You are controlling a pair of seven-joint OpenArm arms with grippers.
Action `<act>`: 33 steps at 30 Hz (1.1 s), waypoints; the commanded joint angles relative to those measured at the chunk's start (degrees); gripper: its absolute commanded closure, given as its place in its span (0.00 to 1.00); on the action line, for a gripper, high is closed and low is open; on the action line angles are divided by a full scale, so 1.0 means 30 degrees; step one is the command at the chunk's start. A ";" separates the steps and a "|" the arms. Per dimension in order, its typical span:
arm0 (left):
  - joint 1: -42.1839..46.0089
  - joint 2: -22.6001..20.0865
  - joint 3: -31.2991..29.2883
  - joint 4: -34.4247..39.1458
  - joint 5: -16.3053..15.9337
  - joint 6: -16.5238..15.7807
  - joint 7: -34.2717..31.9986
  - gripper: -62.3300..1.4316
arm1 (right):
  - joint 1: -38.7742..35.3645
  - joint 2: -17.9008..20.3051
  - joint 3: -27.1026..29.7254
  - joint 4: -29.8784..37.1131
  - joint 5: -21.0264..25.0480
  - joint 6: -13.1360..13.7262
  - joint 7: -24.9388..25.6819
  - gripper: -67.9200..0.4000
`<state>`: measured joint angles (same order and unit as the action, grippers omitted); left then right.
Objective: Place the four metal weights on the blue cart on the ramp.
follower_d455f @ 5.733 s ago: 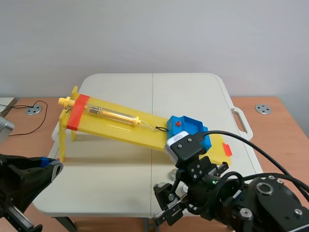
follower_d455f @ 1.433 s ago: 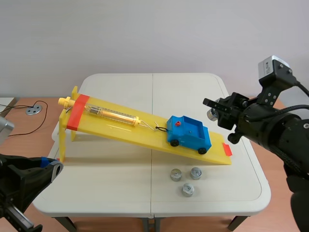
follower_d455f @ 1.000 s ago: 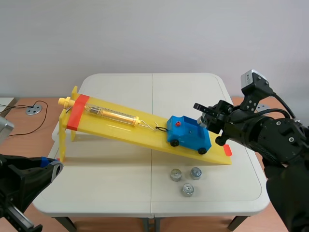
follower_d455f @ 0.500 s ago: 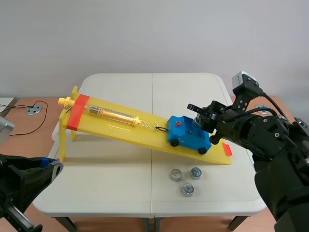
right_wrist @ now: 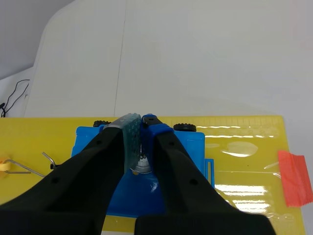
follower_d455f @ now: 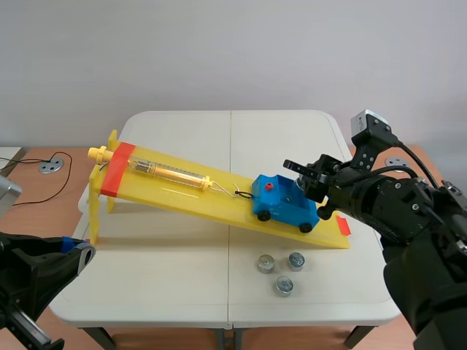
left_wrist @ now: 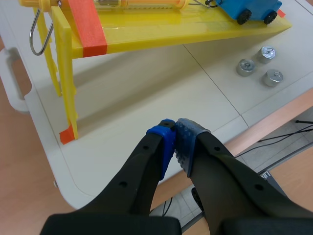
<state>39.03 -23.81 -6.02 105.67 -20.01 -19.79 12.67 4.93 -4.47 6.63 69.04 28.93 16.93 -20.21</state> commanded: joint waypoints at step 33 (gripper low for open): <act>-0.0379 0.0095 -0.0284 0.1253 -0.1413 -0.0466 -0.1756 0.92 | 0.2470 -0.0029 0.1282 0.1377 0.0226 0.3155 0.3803 0.61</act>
<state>39.03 -23.81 -6.02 105.67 -20.01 -19.79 12.67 6.11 -4.47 8.93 65.76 27.20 20.47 -16.64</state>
